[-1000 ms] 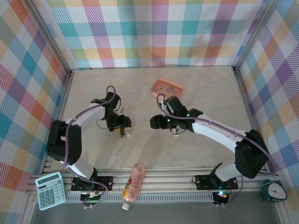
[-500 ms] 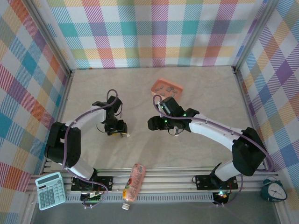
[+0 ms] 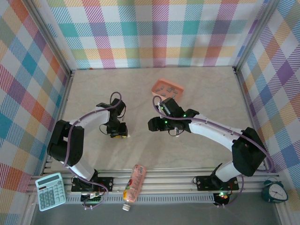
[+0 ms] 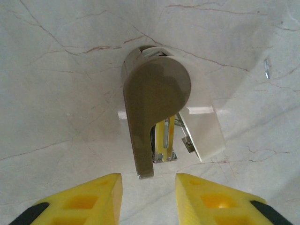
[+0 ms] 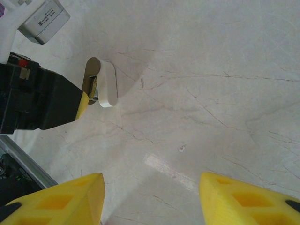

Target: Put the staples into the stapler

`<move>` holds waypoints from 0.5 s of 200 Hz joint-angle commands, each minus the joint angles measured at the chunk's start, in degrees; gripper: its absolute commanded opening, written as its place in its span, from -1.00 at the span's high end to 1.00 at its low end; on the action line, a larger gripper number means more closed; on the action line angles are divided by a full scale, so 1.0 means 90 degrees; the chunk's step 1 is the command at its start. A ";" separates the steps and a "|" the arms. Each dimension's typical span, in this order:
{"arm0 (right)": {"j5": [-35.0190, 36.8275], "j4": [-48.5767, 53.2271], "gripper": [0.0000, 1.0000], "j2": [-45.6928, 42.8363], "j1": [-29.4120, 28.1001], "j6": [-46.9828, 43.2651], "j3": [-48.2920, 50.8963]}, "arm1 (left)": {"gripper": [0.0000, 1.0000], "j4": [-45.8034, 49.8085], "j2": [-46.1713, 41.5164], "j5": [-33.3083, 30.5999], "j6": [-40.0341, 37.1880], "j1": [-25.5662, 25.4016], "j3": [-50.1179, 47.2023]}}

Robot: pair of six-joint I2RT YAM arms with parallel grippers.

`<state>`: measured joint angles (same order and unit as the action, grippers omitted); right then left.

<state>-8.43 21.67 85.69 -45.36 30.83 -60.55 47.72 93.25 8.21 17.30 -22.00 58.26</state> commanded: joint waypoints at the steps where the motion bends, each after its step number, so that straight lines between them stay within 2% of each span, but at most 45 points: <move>1: 0.0028 0.0027 -0.11 -0.0020 -0.0044 -0.0089 -0.0117 | 0.34 -0.0056 0.0146 -0.0094 0.0049 -0.0046 -0.0089; 50: 0.0028 0.0024 -0.11 -0.0035 -0.0038 -0.0091 -0.0098 | 0.37 -0.0195 0.0423 0.0054 0.0030 -0.0085 -0.0063; 100: 0.0038 0.0038 -0.11 -0.0047 -0.0038 -0.0105 -0.0089 | 0.59 -0.0197 0.0518 0.0040 -0.0029 -0.0095 0.0009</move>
<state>-8.43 21.67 85.69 -45.36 30.83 -60.55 46.09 97.17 8.88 17.10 -22.48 58.26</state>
